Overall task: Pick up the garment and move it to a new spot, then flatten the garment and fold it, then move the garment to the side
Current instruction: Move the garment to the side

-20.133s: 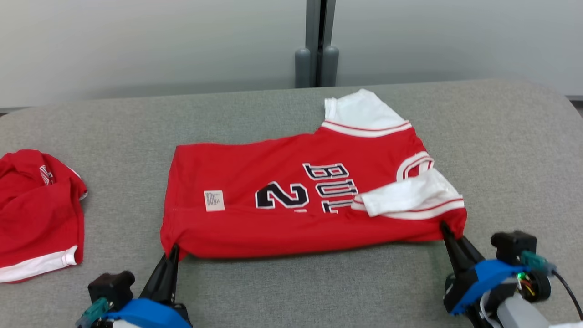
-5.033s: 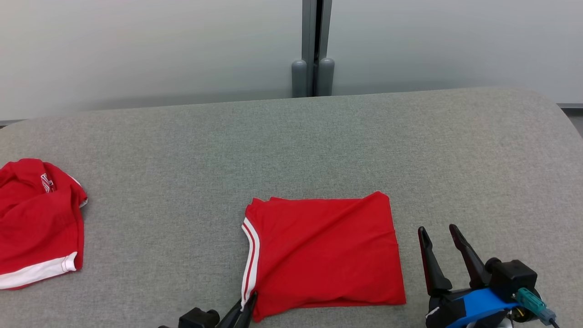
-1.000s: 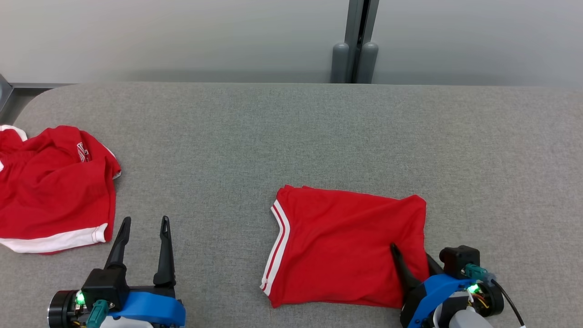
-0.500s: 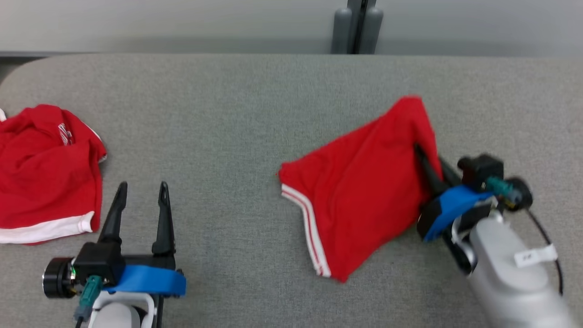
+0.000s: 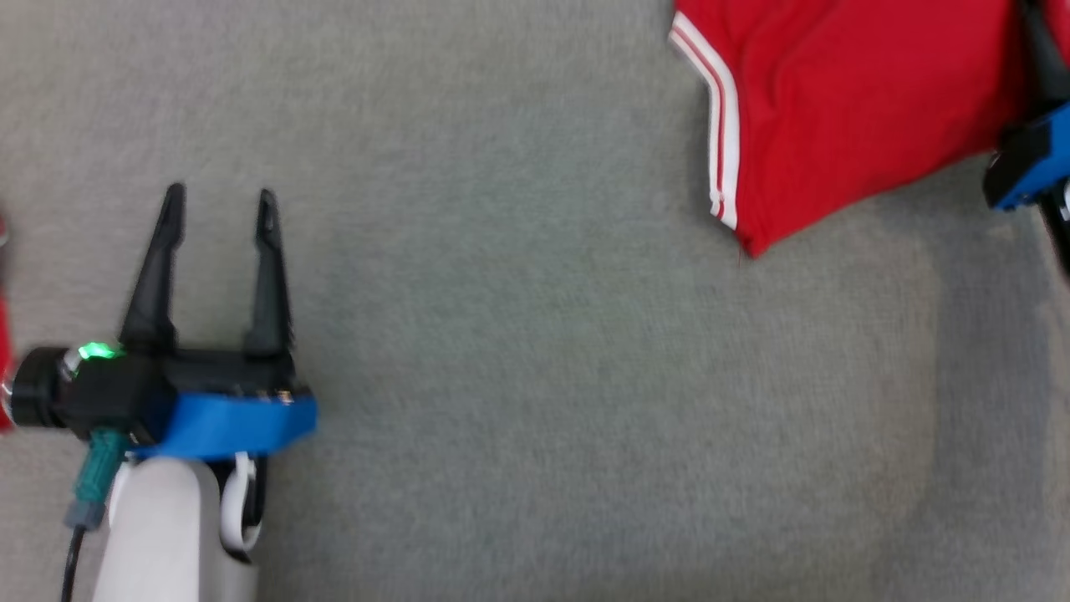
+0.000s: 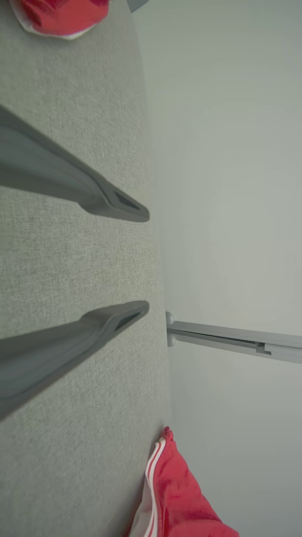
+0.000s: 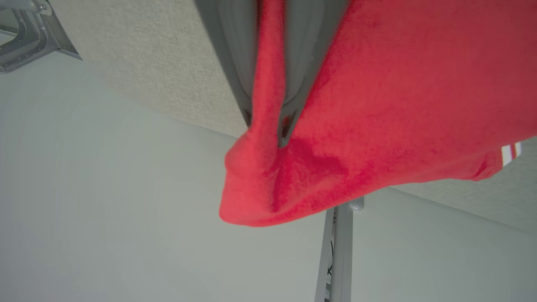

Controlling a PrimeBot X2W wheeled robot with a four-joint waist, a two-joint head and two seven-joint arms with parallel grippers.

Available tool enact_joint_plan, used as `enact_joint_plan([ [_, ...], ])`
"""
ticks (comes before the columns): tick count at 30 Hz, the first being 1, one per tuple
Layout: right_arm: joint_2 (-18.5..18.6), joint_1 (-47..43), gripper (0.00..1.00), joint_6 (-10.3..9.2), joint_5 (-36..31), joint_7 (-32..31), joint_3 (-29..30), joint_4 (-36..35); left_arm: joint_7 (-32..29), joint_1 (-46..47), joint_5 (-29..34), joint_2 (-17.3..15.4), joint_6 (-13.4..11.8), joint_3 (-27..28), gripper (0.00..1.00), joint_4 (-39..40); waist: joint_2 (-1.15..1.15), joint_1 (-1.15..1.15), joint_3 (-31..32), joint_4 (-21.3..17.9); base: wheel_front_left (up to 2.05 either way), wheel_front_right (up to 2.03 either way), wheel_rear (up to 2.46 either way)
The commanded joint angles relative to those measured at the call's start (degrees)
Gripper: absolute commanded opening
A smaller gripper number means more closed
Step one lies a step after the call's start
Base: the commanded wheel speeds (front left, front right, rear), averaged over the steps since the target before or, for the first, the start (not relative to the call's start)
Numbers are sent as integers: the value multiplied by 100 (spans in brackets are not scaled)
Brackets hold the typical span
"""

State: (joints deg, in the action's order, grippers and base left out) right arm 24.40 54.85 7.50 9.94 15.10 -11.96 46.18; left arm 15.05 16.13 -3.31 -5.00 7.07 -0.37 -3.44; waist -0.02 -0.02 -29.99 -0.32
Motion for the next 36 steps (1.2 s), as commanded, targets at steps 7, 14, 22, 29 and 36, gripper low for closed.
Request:
enact_joint_plan([
  [7, 696, 624, 0, -1, 196, -76, 71, 5, 17, 298, 20, -286, 25, 255, 100, 567, 2, 2, -639, -625, 0, 0, 0],
  [14, 1186, 948, 0, -1, 323, -336, -15, 5, 15, 384, 60, -471, 43, 152, 100, 932, 2, 2, -952, -898, 0, 0, 0],
  [22, 1274, 1225, 100, -1, 322, -444, -34, 44, 7, 338, 28, -520, 49, 137, 100, 1006, 2, 2, -1118, -971, 0, 0, 0],
  [29, 1171, 1283, 100, -1, 111, -196, 230, 168, 5, 251, -46, -448, 28, 188, 100, 963, 2, 2, -900, -839, 0, 0, 0],
  [36, 811, 871, 100, 0, -94, -27, 363, -111, 11, -31, -87, -300, -2, 313, 100, 765, 2, 2, -299, -721, 0, 0, 0],
])
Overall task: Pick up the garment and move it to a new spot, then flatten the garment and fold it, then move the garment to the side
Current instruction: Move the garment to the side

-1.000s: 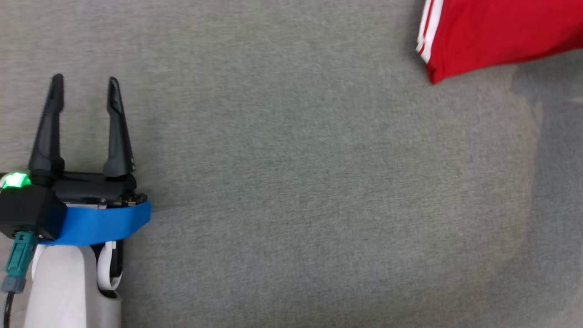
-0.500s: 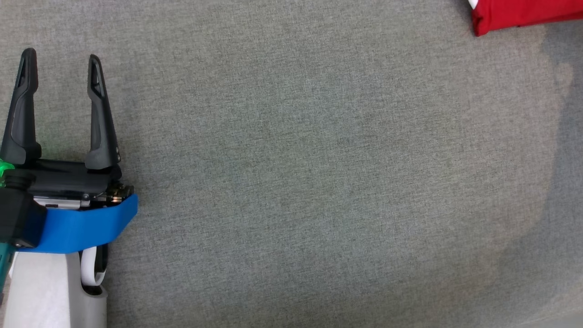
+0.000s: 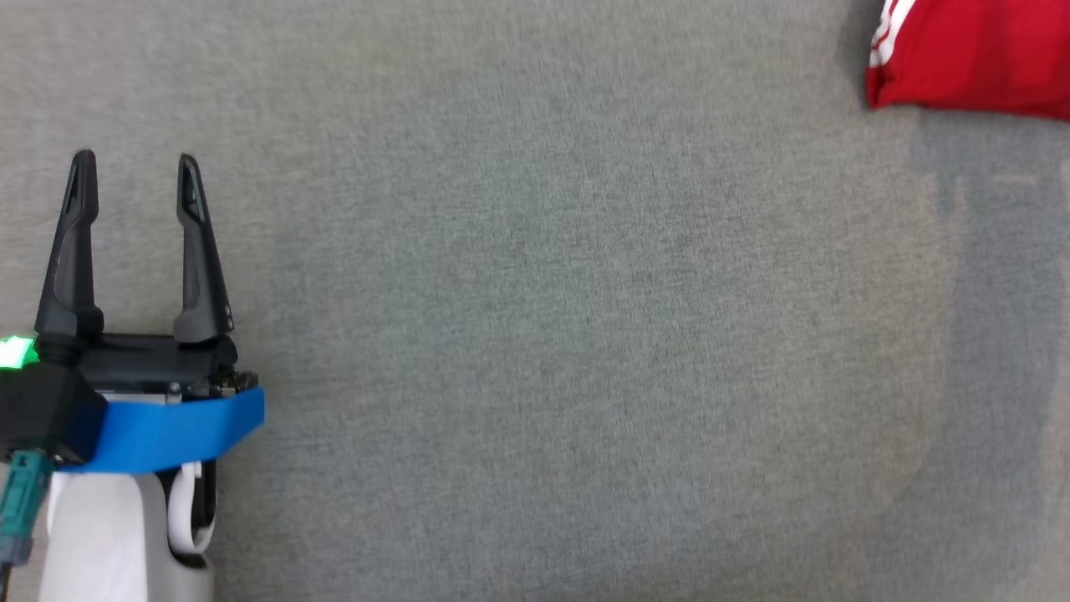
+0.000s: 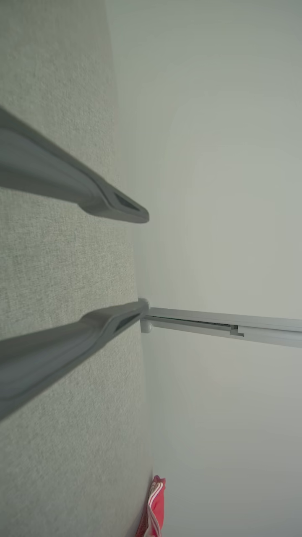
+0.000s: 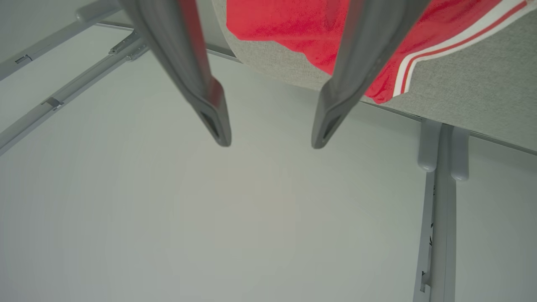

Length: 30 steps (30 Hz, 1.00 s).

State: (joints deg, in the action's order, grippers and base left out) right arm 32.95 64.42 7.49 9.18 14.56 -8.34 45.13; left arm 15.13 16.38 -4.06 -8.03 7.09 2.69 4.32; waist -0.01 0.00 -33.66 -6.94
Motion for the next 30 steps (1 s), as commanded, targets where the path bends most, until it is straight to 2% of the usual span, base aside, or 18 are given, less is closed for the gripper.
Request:
enact_joint_plan([
  [1, -100, -158, 100, 1, -36, 36, 15, -70, 4, -110, -19, 23, -5, 25, 100, -56, 1, 0, 181, -30, 0, 0, 0],
  [7, -676, -783, 100, 0, -94, 65, -63, -658, 7, -464, -32, 157, -51, 152, 100, -312, 1, 0, 852, 147, 0, 0, 0],
  [15, -1440, -2125, 100, 1, 13, 64, -286, -1406, 7, -1012, -35, 341, -70, 160, 100, -595, 1, 0, 1728, 422, 0, 0, 0],
  [22, -1815, -3224, 100, 1, 242, 65, -469, -1645, 7, -1384, -49, 420, -72, 110, 100, -912, 1, 0, 2361, 577, 0, 0, 0],
  [30, -2156, -4301, 100, 1, 361, 66, -234, -1954, 7, -1617, -57, 462, -98, 95, 100, -1247, 1, 0, 2804, 680, 0, 0, 0],
])
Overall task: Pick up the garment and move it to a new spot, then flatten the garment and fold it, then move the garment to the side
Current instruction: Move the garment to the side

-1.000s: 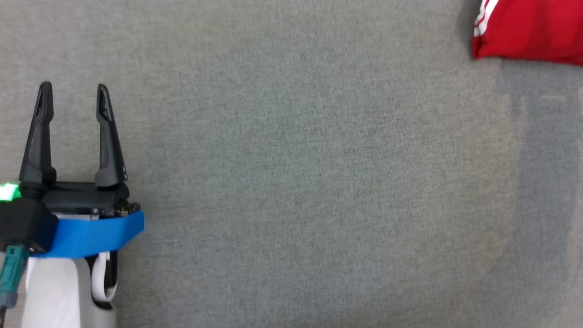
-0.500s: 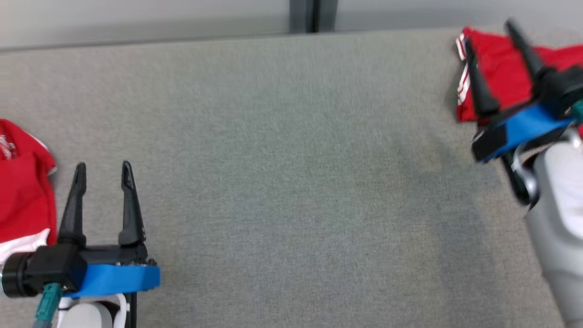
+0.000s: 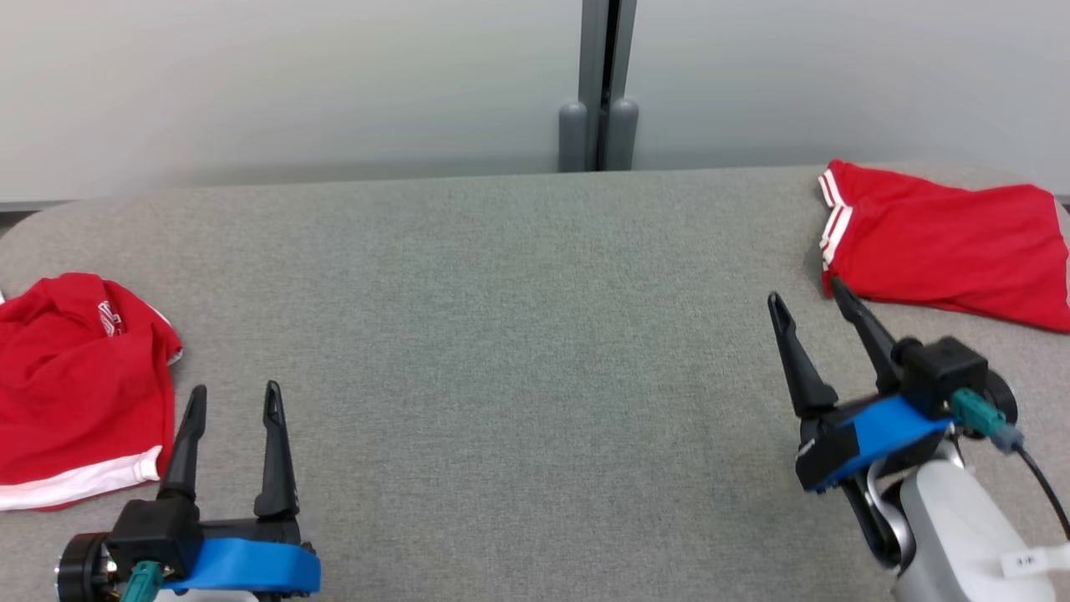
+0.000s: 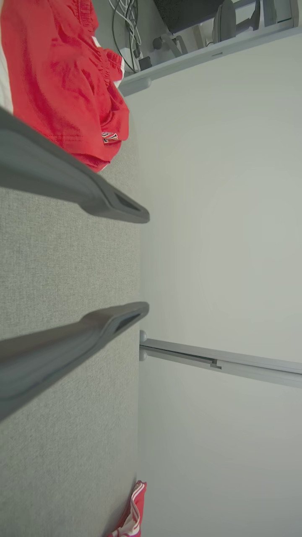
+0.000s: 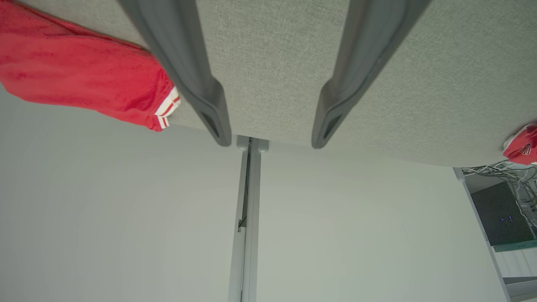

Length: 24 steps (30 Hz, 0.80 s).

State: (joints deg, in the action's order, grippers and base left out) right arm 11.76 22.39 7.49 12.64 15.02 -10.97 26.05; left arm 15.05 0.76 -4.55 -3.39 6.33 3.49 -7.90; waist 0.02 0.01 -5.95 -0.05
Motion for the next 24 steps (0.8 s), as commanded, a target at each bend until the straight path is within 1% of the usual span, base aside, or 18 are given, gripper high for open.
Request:
enact_joint_plan([
  [1, -65, -214, 100, 1, 26, 19, 84, -99, 16, -67, 3, 3, -19, 2, 100, -61, -2, -1, 78, 12, 0, 0, 0],
  [12, -566, -1473, 100, 2, -196, 19, 630, -601, 16, -277, -22, 34, -30, -135, 100, -453, -2, -1, 562, 170, 0, 0, 0],
  [19, -793, -1890, 100, 1, -405, 19, 1073, -940, 16, -378, -8, 38, -42, -109, 100, -559, -2, -1, 684, 168, 0, 0, 0],
  [24, -861, -2095, 100, 1, -644, 19, 1150, -1185, 16, -393, 25, 40, -39, -94, 100, -605, -2, -1, 748, 150, 0, 0, 0],
])
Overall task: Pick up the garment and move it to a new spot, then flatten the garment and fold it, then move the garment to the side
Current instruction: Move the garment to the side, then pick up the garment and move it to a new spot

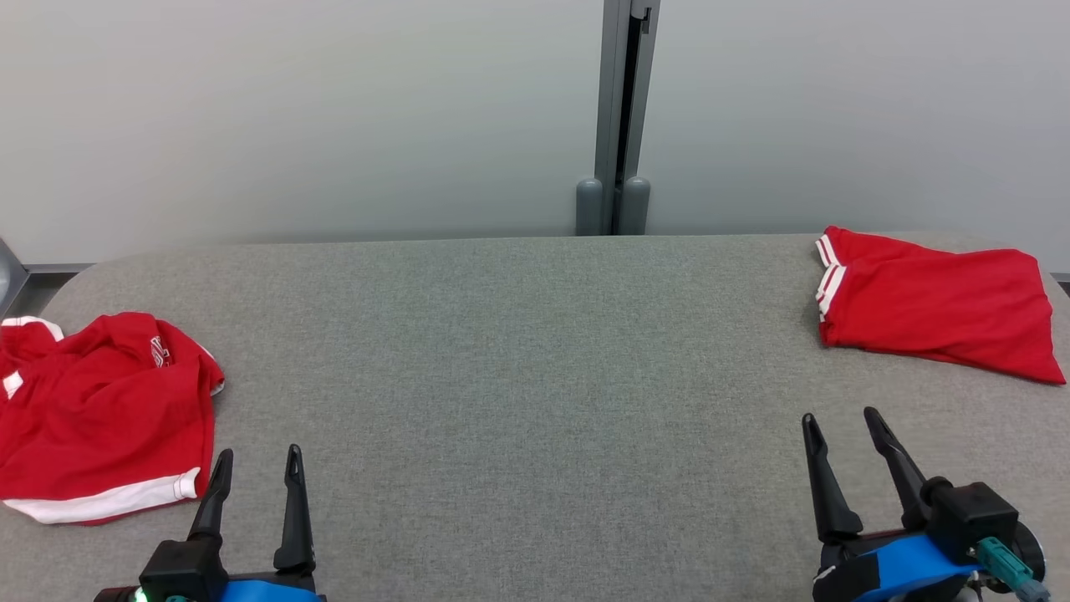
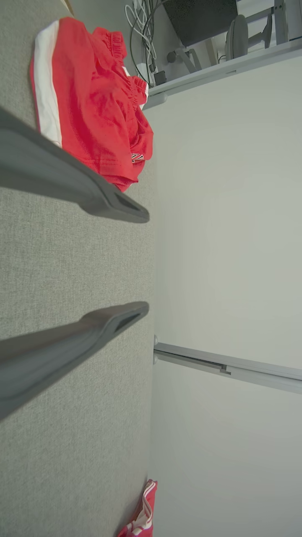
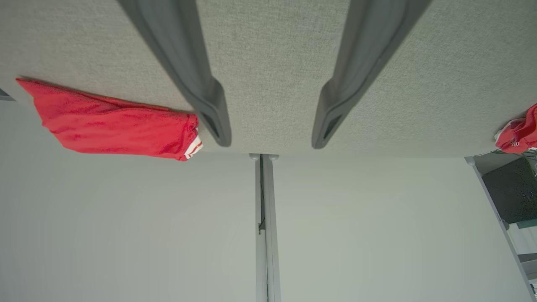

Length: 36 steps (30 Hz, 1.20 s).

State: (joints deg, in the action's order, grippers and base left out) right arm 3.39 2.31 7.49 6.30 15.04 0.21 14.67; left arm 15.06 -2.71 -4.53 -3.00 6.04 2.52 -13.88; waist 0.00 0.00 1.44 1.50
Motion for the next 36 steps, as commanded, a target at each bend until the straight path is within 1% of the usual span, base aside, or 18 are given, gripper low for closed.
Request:
enact_joint_plan([
  [1, -27, -117, 100, 1, -7, 18, 77, -97, 15, -47, 30, 2, -7, 5, 100, -10, 0, 0, 19, -7, 0, 0, 0],
  [8, -51, -235, 100, 1, -40, 18, 44, -279, 15, -43, 89, 0, -32, 40, 100, 1, 0, 0, 41, -14, 0, 0, 0],
  [15, -51, -270, 100, 1, -38, 18, 31, -128, 15, 69, 141, -51, -23, 61, 100, -61, 0, 0, 46, 6, 0, 0, 0],
  [26, -52, -274, 100, 1, -15, 18, 19, -95, 15, 48, 163, -56, -53, 112, 100, -75, 0, 0, 52, 28, 0, 0, 0],
  [31, -51, -287, 100, 1, 31, 18, -46, -39, 15, 67, 177, -68, -86, 152, 100, -64, 0, 0, 52, 110, 0, 0, 0],
  [36, -51, -287, 100, 1, 84, 18, -129, 5, 15, 81, 174, -102, -109, 199, 100, -55, 0, 0, 34, 294, 0, 0, 0],
])
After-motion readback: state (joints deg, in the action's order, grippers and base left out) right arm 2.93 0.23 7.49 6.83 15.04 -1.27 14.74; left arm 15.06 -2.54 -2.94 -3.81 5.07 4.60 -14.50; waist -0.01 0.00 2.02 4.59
